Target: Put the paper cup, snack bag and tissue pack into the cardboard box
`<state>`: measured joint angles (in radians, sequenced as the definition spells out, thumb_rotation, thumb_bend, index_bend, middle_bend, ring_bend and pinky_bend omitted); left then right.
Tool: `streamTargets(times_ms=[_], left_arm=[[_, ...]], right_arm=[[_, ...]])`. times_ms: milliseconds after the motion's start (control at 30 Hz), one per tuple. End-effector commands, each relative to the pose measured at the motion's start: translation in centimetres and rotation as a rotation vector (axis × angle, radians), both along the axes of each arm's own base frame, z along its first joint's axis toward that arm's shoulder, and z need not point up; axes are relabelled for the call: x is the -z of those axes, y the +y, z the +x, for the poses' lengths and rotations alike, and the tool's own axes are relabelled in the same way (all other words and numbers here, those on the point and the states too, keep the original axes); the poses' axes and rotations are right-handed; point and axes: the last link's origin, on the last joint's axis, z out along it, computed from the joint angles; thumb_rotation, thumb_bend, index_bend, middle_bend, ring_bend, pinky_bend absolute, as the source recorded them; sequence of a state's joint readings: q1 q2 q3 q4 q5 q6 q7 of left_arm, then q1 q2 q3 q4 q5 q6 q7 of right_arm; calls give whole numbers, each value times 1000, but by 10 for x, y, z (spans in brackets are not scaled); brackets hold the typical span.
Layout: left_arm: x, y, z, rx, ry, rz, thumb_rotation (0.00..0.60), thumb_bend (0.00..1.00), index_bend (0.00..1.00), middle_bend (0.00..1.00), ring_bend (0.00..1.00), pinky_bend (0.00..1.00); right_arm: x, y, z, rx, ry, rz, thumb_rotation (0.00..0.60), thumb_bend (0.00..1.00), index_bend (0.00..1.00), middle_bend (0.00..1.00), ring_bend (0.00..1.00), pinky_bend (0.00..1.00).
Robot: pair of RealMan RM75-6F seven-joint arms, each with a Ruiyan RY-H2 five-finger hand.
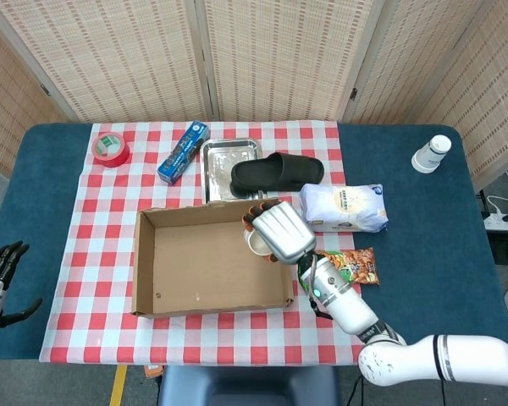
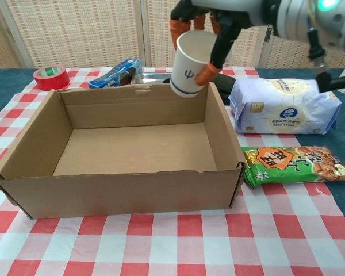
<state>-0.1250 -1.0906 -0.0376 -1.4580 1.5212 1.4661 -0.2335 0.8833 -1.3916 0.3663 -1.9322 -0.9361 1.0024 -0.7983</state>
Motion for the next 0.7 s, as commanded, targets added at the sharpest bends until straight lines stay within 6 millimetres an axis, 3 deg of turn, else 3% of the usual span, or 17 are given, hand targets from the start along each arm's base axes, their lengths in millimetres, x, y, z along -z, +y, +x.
streamTargets(times_ms=[33, 133, 167, 233, 300, 533, 700], left_arm=[[-2, 1, -1, -5, -6, 3, 600, 220, 0, 0, 0, 0], [-1, 2, -1, -3, -7, -2, 600, 221, 0, 0, 0, 0], [-1, 2, -1, -2, -8, -4, 600, 221, 0, 0, 0, 0], [-1, 2, -1, 0, -9, -4, 600, 221, 0, 0, 0, 0], [-2, 2, -1, 0, -11, -4, 600, 220, 0, 0, 0, 0], [-1, 2, 0, 2, -10, -6, 600, 222, 0, 0, 0, 0], [0, 1, 0, 4, -7, -7, 600, 221, 0, 0, 0, 0]], right_arm=[[41, -19, 30, 20, -125, 102, 600, 0, 606, 437, 389, 591], [56, -28, 36, 51, -183, 145, 600, 0, 521, 422, 328, 570], [62, -29, 35, 70, -183, 179, 600, 0, 408, 358, 235, 473], [66, -30, 33, 86, -164, 224, 600, 0, 115, 124, 46, 147], [65, -32, 32, 88, -163, 239, 600, 0, 0, 2, 0, 0], [57, -29, 21, 63, -172, 209, 600, 0, 0, 0, 0, 0], [35, -28, 8, 45, -131, 132, 600, 0, 0, 0, 0, 0]])
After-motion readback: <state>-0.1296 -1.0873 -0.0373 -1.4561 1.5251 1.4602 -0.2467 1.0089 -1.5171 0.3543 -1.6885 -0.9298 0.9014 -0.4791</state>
